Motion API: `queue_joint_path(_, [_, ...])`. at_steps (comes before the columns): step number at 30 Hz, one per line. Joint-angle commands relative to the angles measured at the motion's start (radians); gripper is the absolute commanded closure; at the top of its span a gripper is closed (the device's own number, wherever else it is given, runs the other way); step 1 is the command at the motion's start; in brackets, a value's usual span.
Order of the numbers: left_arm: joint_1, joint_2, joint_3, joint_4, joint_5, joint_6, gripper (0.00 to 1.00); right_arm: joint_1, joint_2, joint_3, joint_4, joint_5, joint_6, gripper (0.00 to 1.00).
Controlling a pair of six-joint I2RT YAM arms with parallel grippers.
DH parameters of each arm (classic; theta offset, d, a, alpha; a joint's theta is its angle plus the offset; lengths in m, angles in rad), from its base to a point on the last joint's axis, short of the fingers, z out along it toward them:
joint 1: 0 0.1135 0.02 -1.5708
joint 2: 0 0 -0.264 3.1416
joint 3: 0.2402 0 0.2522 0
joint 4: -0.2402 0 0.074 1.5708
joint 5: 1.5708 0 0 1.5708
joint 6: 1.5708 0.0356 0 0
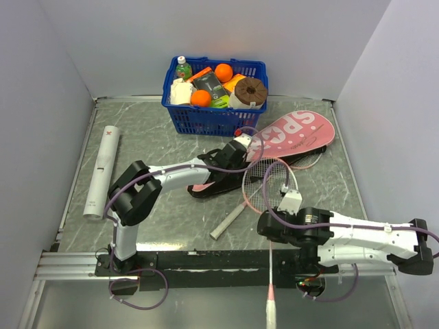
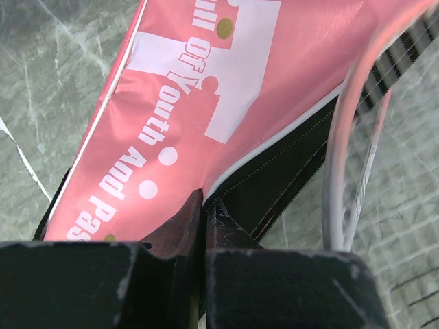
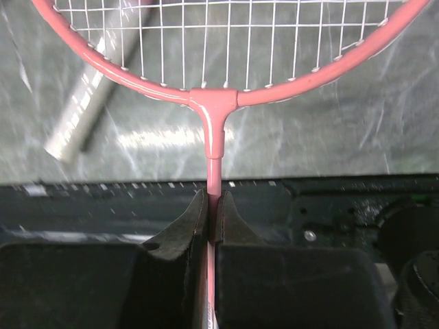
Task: Pack up the badminton gear
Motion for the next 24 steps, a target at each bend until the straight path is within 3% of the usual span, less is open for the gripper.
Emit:
queue_joint_path(1, [0.007,0.000,0.055,0.018,0.016,0.002,0.99,0.054,-0.034,-0.053,-0.042,-0.078,0.048,1.00])
queue_joint_path(7, [0.009,-0.020,0.034,0.027,0.040,-0.001,0.99,0.078,0.007,-0.096,0.030,-0.068,0.080,1.00])
queue_joint_path(14, [0.006,-0.089,-0.095,0.092,0.100,-0.035,0.99,0.040,0.143,-0.010,0.067,0.027,0.039,1.00])
queue_joint_path(16, [0.006,-0.106,-0.128,0.105,0.122,-0.046,0.99,-0.004,0.159,-0.011,0.144,0.027,-0.012,1.00])
queue_joint_path(24, [-0.040,-0.206,-0.211,0.116,0.156,-0.074,0.99,-0.377,0.131,-0.153,0.554,0.003,-0.316,1.00])
